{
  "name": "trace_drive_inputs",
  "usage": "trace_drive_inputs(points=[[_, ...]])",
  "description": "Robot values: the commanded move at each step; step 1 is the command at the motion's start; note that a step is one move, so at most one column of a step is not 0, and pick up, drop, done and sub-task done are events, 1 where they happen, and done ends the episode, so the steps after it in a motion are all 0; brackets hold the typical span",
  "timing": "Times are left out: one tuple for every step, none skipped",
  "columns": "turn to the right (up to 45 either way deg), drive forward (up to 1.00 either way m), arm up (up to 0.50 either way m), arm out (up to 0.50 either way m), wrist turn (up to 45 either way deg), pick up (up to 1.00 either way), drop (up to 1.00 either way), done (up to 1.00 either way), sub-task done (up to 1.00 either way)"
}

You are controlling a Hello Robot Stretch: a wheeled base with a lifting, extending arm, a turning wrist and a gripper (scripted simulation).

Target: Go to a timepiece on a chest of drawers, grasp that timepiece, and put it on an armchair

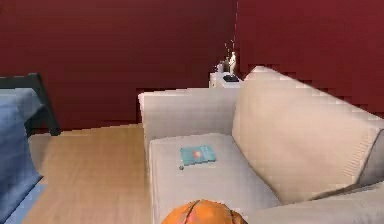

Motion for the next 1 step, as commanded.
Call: trace_drive_inputs(points=[[-45.0,0.0,0.0,0.0,0.0,0.0,0.0,0.0,0.0]])
